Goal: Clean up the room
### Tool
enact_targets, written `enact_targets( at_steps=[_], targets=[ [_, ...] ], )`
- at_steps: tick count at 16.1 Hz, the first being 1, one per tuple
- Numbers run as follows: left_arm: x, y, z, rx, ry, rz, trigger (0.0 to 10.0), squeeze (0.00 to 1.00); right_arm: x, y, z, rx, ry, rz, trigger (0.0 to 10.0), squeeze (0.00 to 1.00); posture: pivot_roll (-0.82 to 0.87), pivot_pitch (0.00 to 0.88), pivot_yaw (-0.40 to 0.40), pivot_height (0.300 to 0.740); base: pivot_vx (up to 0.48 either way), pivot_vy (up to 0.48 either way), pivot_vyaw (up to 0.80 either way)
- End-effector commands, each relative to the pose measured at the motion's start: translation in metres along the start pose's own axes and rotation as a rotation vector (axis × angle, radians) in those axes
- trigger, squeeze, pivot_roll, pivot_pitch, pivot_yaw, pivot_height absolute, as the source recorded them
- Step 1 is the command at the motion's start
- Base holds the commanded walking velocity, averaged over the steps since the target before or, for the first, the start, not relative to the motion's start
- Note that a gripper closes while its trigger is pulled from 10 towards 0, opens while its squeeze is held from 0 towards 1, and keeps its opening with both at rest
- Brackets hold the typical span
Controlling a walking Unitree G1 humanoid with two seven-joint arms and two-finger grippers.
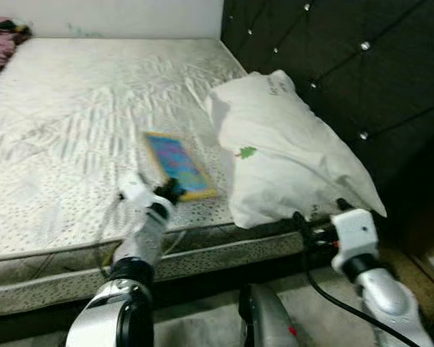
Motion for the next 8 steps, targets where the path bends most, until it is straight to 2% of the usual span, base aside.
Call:
enact_targets(
  at_steps=[1, 3, 4, 6, 8],
  targets=[
    [-0.006, -0.006, 0.017, -0.044, 0.017, -0.04, 10.0, 0.0, 0.003, 0.004, 0.009, -0.012, 0.016, -0.001, 10.0, 0.0, -0.26, 0.055, -0.09, 0.55, 0.0, 0.0, 0.0],
    [-0.029, -0.005, 0.008, 0.016, -0.007, -0.149, 10.0, 0.0, 0.004, 0.006, 0.012, -0.009, 0.029, -0.01, 10.0, 0.0, -0.27, 0.06, -0.097, 0.55, 0.0, 0.0, 0.0],
    [-0.031, -0.004, 0.006, 0.027, 0.007, -0.161, 10.0, 0.0, 0.005, 0.007, 0.011, 0.004, 0.026, -0.012, 10.0, 0.0, -0.27, 0.061, -0.099, 0.55, 0.0, 0.0, 0.0],
    [-0.029, -0.002, -0.008, 0.078, -0.024, -0.177, 10.0, 0.0, 0.005, 0.007, 0.009, 0.024, 0.048, -0.012, 10.0, 0.0, -0.27, 0.061, -0.106, 0.55, 0.0, 0.0, 0.0],
    [-0.02, 0.001, -0.024, 0.136, -0.073, -0.176, 10.0, 0.0, 0.005, 0.005, 0.009, 0.023, 0.052, -0.011, 10.0, 0.0, -0.26, 0.059, -0.103, 0.55, 0.0, 0.0, 0.0]
  ],
)
Point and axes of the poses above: a point about 5 cm out from each wrist's last joint towards the gripper, its own y axis pointing back from the gripper into the wrist, its own x axis along the axis of the wrist's last joint, z = x × y, the point moved 6 cm from there along -y, pointing out of the wrist towards the gripper, and after that the axes turned 8 degrees about y, right-handed, at the moved point
